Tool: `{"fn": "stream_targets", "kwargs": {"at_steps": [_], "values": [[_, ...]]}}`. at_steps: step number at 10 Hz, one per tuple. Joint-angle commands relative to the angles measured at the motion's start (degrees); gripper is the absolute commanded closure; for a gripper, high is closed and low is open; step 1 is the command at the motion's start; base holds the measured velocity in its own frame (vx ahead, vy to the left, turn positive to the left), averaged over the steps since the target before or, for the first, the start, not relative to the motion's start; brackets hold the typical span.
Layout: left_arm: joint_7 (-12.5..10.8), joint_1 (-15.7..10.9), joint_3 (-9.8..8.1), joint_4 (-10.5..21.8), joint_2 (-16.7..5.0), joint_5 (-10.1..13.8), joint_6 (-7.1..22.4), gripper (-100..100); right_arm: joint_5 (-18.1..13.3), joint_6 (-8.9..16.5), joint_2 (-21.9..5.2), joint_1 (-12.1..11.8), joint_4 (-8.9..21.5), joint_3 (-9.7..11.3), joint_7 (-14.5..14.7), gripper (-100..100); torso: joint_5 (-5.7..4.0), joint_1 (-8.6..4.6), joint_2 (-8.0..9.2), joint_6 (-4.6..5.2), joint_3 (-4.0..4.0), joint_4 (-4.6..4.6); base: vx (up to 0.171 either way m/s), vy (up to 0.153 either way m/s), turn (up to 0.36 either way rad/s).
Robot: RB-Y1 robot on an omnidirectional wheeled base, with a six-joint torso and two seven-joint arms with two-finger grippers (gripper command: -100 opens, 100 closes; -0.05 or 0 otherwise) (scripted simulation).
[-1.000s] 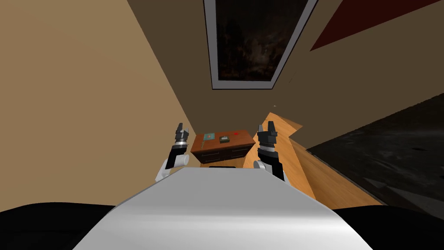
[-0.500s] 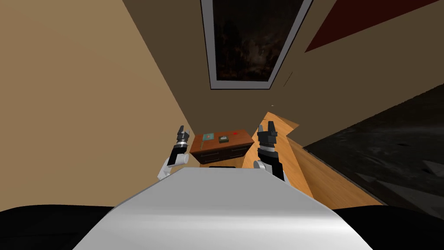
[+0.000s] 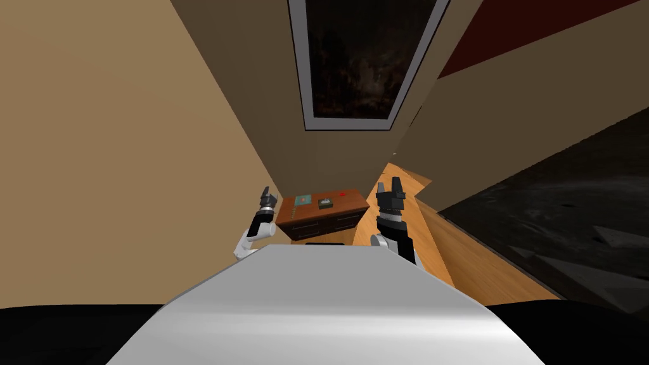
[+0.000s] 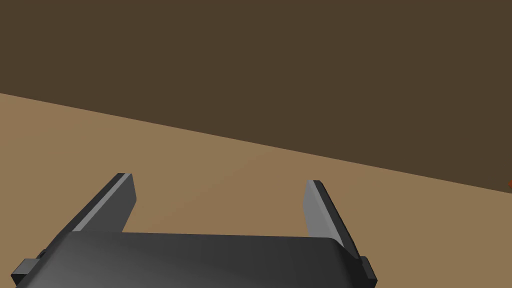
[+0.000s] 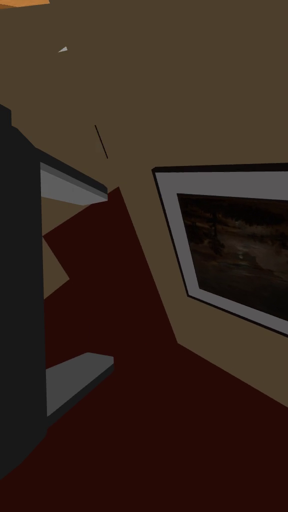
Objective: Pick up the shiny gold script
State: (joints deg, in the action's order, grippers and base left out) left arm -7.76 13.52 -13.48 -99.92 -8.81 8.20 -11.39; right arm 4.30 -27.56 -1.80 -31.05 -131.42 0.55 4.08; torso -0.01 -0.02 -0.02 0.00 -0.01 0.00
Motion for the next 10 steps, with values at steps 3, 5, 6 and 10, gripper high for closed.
{"fn": "stream_targets", "kwargs": {"at_steps": [3,5,6,10], "values": [[-2.7,-2.8,-1.50,5.1,-0.4,1.0,3.2,-100,0.0,0.0,0.0,0.0,0.0,0.0,0.0,0,0.00,0.01,0.01,-0.02,0.00,0.00,0.001,-0.005,-0.031],[-2.7,-2.8,-1.50,6.3,-0.4,1.0,3.2,-100,0.0,0.0,0.0,0.0,0.0,0.0,0.0,0,0.00,0.00,0.01,-0.02,0.00,0.00,0.001,-0.004,-0.021],[-4.5,-4.6,-2.38,8.4,-0.7,1.8,5.0,-100,0.0,0.0,0.0,0.0,0.0,0.0,0.0,0,0.00,0.01,0.02,-0.03,0.01,0.00,0.001,-0.008,-0.058],[-6.3,-6.3,-3.23,13.7,-0.9,2.5,6.6,-100,0.0,0.0,0.0,0.0,0.0,0.0,0.0,0,0.00,0.00,0.00,-0.03,0.00,-0.01,0.003,-0.007,-0.033]]}}
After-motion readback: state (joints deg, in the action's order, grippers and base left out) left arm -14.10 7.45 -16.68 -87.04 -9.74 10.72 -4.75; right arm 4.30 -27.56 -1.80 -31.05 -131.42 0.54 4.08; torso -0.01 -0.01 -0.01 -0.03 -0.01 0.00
